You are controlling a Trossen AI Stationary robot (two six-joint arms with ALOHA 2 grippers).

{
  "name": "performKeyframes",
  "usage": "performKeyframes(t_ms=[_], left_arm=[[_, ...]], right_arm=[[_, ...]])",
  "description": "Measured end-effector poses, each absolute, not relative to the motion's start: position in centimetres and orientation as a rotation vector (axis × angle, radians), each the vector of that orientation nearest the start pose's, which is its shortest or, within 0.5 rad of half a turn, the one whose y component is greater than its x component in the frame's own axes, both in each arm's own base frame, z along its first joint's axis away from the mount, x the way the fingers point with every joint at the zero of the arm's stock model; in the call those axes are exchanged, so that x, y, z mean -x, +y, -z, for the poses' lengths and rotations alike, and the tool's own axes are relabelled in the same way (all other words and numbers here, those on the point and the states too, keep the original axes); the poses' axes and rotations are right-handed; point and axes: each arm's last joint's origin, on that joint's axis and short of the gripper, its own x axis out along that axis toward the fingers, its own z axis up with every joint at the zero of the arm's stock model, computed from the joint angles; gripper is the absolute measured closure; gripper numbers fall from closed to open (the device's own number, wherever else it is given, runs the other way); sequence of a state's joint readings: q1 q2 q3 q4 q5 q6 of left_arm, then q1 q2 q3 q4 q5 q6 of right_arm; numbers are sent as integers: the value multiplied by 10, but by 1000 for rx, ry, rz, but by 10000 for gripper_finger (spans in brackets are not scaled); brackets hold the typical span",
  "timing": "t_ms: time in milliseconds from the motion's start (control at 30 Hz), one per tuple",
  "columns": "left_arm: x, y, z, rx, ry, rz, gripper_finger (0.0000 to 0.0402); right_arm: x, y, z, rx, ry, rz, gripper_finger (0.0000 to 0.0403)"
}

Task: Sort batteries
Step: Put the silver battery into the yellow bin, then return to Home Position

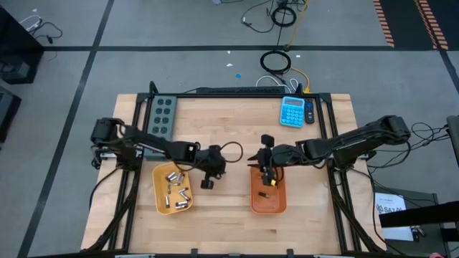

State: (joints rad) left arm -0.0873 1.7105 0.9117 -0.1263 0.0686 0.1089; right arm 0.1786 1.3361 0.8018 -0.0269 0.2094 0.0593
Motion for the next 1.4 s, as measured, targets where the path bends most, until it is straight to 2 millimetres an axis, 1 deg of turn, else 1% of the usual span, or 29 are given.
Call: performKeyframes(t_ms=[133,300,400,467,533,600,667,733,800,833,900,1000,1067,1167,1233,1267,1333,1400], left_arm=[[-311,-33,-172,-145,969,111,378],[-283,-38,-205,-96,1002,83,378],[-263,-46,-222,-46,1020,93,378],[-248,-50,-229,43,1078,131,378],[-232,-55,-229,143,1170,143,378],[-214,-61,-221,212,1260,121,378],[-198,-67,-206,232,1318,80,378],[-185,-69,-187,219,1313,-38,377],[-176,-68,-171,229,1283,-142,358],[-174,-68,-166,240,1279,-158,342],[-172,-68,-162,257,1275,-168,304],[-174,-70,-167,271,1278,-163,251],[-178,-72,-176,263,1255,-139,230],[-182,-78,-195,209,1152,-104,220],[-181,-83,-207,129,1048,-90,218],[-180,-85,-212,97,992,-86,218],[-177,-88,-219,41,884,-76,217],[-169,-89,-221,12,820,-61,216]], right_arm=[[-274,43,-241,72,539,40,323],[-272,43,-241,94,553,35,323],[-273,40,-241,95,553,45,323],[-273,39,-241,88,554,49,323],[-273,39,-241,85,554,49,323],[-273,39,-241,84,552,49,323],[-273,39,-241,77,550,48,323],[-274,39,-242,71,542,50,323],[-274,40,-243,68,530,49,323],[-275,40,-244,66,523,46,323],[-275,40,-244,57,520,43,323],[-275,40,-244,58,521,42,323],[-274,43,-244,74,520,30,323],[-268,51,-252,118,488,-24,324],[-260,54,-262,137,405,-63,328],[-254,53,-262,134,349,-75,332],[-240,47,-253,109,246,-99,344],[-224,38,-237,63,161,-108,359]])
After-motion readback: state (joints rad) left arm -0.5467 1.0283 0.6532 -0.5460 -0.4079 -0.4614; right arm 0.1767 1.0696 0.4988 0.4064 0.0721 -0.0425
